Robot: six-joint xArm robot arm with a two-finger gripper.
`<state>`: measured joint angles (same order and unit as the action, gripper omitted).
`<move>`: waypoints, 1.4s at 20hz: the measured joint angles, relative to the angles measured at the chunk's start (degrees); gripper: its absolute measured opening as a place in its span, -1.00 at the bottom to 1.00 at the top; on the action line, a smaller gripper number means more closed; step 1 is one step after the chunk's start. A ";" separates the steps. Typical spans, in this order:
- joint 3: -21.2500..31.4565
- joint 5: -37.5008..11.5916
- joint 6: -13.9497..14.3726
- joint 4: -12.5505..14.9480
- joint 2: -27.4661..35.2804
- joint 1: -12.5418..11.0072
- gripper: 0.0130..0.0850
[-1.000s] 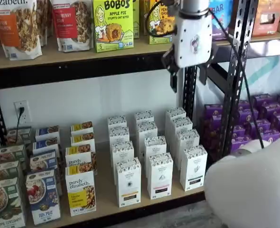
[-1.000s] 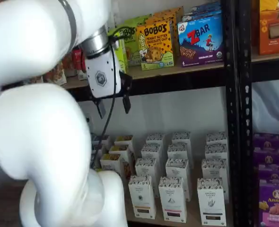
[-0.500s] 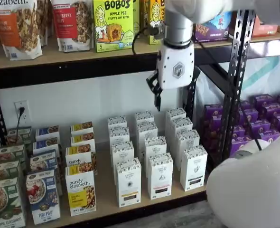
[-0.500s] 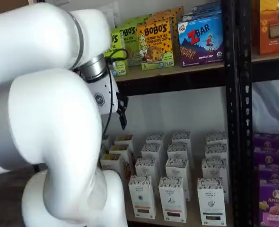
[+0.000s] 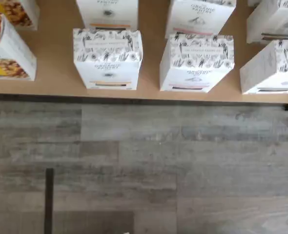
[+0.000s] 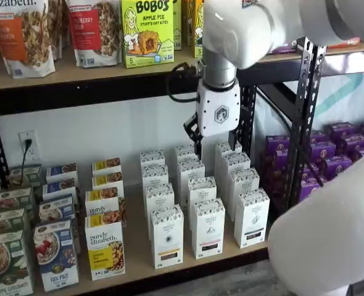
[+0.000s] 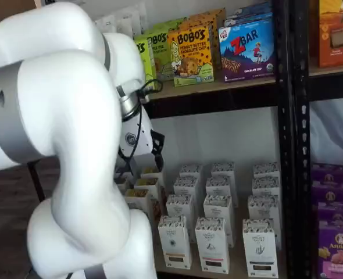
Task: Pick up the white box with a yellow strip in the middle, on the bottom shelf, the fourth box from the left
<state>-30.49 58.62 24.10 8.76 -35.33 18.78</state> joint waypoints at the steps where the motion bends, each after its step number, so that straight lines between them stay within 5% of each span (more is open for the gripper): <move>1: 0.19 -1.42 0.05 0.34 1.08 -0.33 1.00; 6: 0.65 -7.49 0.21 1.33 6.22 -1.50 1.00; 15: 1.66 -20.26 -0.54 -0.93 15.91 -1.74 1.00; 28: -2.39 -31.73 0.02 -0.34 31.73 -2.48 1.00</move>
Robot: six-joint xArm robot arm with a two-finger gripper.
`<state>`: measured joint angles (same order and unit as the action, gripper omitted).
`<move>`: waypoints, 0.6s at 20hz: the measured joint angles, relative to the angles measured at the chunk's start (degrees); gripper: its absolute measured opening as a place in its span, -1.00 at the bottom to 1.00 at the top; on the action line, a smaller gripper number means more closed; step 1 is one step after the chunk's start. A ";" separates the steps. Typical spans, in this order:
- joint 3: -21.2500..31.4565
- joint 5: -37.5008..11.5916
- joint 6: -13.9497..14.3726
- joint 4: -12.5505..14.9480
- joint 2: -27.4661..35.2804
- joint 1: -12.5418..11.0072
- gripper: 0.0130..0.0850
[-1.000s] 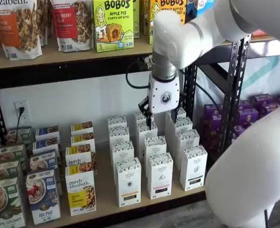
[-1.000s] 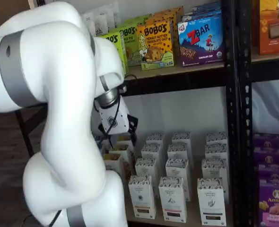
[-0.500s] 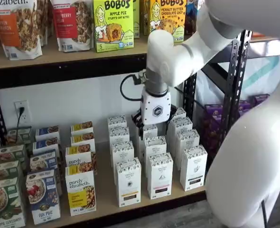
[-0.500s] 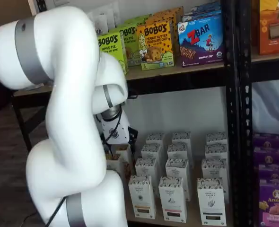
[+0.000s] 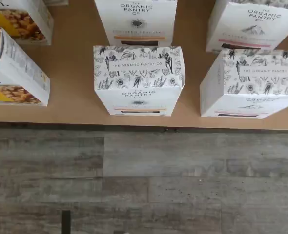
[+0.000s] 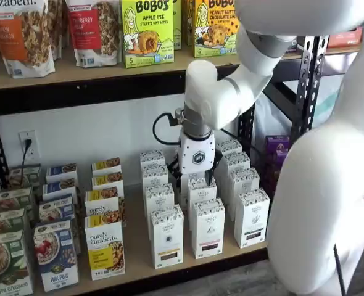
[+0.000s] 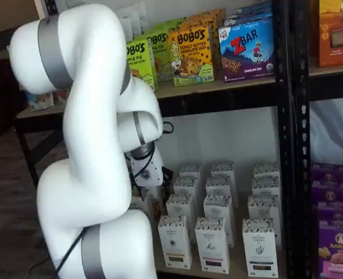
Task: Pick up the white box with a yellow strip in the middle, on the bottom shelf, the fourth box from the left
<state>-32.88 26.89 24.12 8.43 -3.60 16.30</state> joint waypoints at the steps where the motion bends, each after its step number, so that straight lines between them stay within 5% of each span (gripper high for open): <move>1: -0.35 -0.44 0.28 0.48 0.94 -0.17 1.00; 7: -2.75 -4.53 0.04 1.09 7.46 -1.16 1.00; 12: -5.75 -7.47 -3.13 -2.65 13.73 -0.91 1.00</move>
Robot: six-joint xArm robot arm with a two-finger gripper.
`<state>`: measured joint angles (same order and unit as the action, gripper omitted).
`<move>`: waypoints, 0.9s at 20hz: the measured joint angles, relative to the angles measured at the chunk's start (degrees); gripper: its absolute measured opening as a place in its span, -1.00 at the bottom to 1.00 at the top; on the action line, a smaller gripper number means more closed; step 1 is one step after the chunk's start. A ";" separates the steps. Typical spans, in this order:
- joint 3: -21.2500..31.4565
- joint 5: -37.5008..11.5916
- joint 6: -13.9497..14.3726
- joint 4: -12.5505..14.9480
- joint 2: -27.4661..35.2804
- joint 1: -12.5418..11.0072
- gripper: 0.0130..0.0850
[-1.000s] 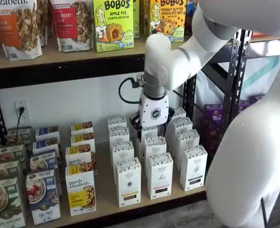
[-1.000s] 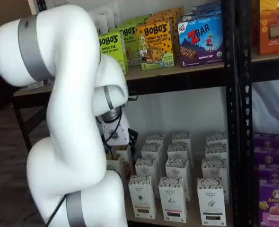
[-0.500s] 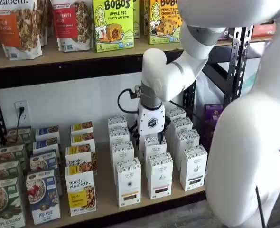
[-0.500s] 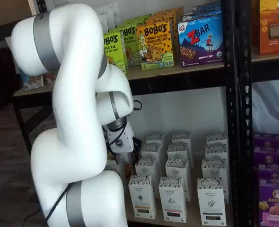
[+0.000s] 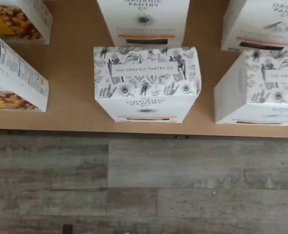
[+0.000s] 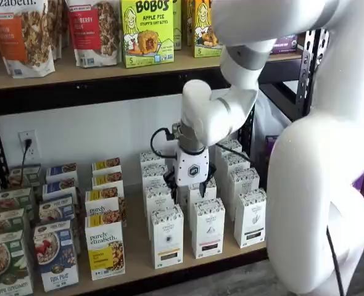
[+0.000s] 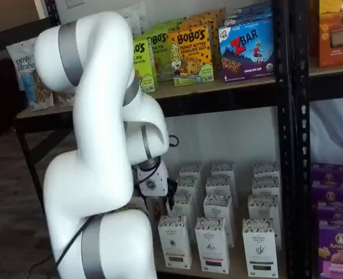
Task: Pick up the white box with a yellow strip in the middle, on the bottom shelf, the fourth box from the left
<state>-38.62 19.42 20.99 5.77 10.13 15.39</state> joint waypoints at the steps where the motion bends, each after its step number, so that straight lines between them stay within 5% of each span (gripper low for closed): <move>1: -0.58 -0.26 -0.42 -0.54 0.97 0.10 1.00; 8: -6.21 -0.79 -3.89 -5.43 8.94 1.21 1.00; 18: -13.48 -2.80 -1.69 -3.99 18.57 2.05 1.00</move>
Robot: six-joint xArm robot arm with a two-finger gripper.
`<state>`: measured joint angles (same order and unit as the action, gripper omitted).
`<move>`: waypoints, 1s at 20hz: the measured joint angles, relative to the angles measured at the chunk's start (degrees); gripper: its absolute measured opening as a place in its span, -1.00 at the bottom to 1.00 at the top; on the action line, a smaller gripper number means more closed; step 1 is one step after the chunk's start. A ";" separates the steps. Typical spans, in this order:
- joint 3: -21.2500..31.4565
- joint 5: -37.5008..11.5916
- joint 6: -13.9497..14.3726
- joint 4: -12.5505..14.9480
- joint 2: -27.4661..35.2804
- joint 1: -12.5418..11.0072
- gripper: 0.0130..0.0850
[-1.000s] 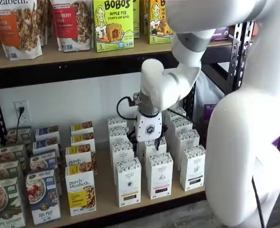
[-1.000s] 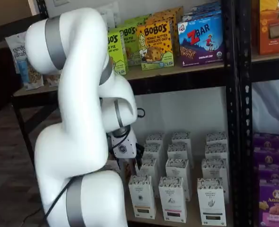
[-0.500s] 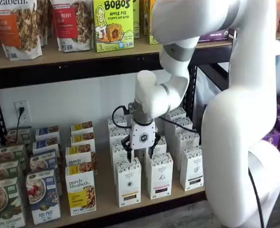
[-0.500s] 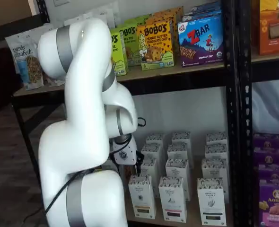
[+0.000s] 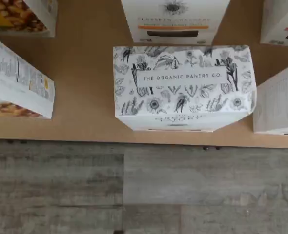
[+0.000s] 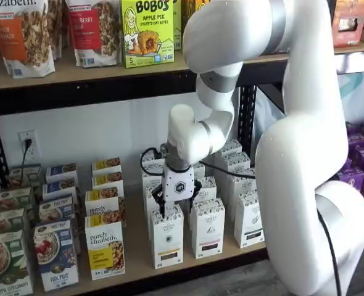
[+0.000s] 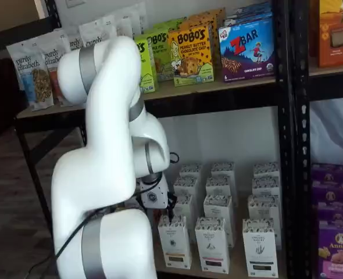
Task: Pick up the white box with a yellow strip in the middle, on the bottom shelf, the fourth box from the left
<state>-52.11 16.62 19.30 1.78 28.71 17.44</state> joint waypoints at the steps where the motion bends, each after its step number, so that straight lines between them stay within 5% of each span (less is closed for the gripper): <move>1: -0.78 -0.10 0.02 0.05 0.87 -0.01 1.00; 20: -11.47 0.03 2.04 2.87 10.96 -0.70 1.00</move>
<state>-63.58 16.65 21.34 4.65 39.67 16.74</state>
